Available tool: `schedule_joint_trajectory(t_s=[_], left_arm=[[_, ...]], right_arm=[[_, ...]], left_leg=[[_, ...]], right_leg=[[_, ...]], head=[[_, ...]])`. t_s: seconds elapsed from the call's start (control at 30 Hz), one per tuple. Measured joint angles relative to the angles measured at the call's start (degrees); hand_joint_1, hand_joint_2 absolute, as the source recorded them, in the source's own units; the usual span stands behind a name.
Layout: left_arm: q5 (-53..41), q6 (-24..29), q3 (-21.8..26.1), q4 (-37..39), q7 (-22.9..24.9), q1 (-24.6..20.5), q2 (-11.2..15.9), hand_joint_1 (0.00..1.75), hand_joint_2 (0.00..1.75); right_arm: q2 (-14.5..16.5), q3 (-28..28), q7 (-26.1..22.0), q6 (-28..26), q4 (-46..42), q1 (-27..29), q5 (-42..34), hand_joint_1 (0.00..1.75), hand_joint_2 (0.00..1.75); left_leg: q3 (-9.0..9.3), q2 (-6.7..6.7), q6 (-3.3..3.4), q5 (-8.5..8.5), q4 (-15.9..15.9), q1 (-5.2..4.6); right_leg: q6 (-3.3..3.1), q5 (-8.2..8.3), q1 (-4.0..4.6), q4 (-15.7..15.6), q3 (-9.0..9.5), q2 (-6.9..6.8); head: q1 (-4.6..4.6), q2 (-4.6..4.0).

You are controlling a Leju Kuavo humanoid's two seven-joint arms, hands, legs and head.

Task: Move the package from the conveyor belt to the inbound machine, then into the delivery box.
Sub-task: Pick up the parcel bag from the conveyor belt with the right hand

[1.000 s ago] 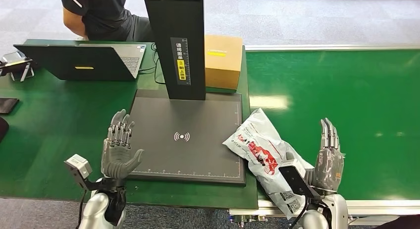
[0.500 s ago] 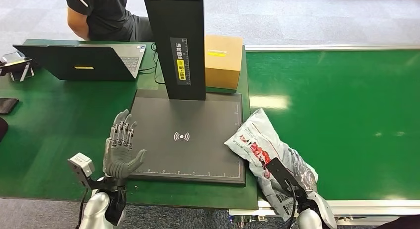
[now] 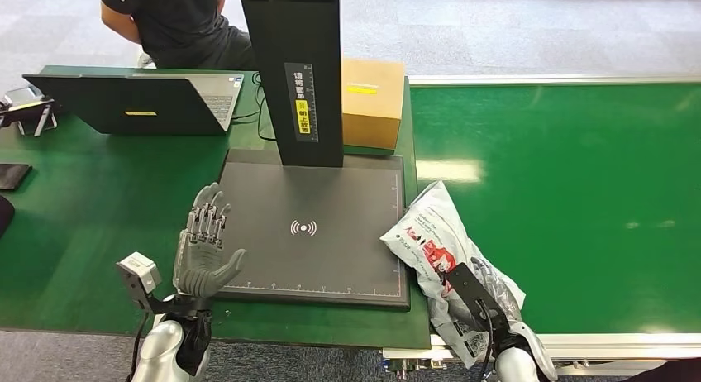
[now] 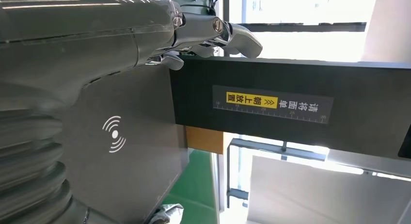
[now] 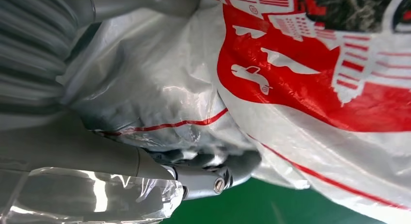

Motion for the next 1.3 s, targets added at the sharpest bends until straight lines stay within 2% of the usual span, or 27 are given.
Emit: schedule_joint_trajectory(t_s=[0.2,0.6,0.73,1.03,1.17,1.3], left_arm=[[0.1,-0.1,0.0,0.0,0.1,0.0,0.0,0.00,1.75],[0.2,-0.5,0.1,0.0,0.3,0.0,0.0,0.00,1.75],[0.1,-0.5,0.2,0.0,0.4,0.0,0.0,0.00,1.75],[-0.6,0.5,0.5,-0.1,-1.5,0.3,0.0,0.00,1.75],[-1.5,3.0,0.6,-0.5,-4.2,0.4,-0.1,0.00,1.75],[-1.7,3.7,0.6,-0.8,-4.7,0.4,-0.1,0.00,1.75]], right_arm=[[-0.4,-0.5,-3.4,1.7,0.7,-0.3,-4.8,1.75,1.75],[-0.5,-0.5,-3.8,1.5,0.3,-0.3,-5.6,1.75,1.75],[-0.5,-0.5,-5.5,-1.6,0.2,-0.2,-4.4,1.75,1.75],[-0.5,-1.0,-16.7,-13.5,-7.1,0.2,-1.7,1.75,1.75],[-0.5,-1.1,-19.5,-16.2,-11.0,0.0,-0.4,1.75,1.75],[-0.5,-1.1,-20.1,-16.7,-13.2,-0.1,-0.1,1.75,1.75]], left_leg=[[0.03,0.08,-0.01,-0.01,0.0,0.00],[0.03,0.10,-0.02,-0.01,0.0,0.00],[0.00,0.10,-0.01,-0.01,0.0,0.00],[-0.05,0.09,-0.01,-0.01,0.0,0.00],[-0.06,0.09,-0.01,-0.01,0.0,0.00],[-0.07,0.09,-0.01,-0.01,0.0,0.00]], right_leg=[[-0.01,0.01,0.03,0.0,0.01,0.09],[-0.01,0.00,0.05,0.0,0.00,0.10],[-0.01,0.00,0.02,0.0,-0.02,0.10],[-0.01,0.01,-0.01,0.0,-0.06,0.09],[-0.01,0.01,0.00,0.0,-0.06,0.09],[-0.01,0.01,-0.01,0.0,-0.06,0.09]], head=[[0.01,0.00],[0.00,0.00],[0.01,0.00],[0.01,0.00],[0.00,0.00],[0.00,0.00]])
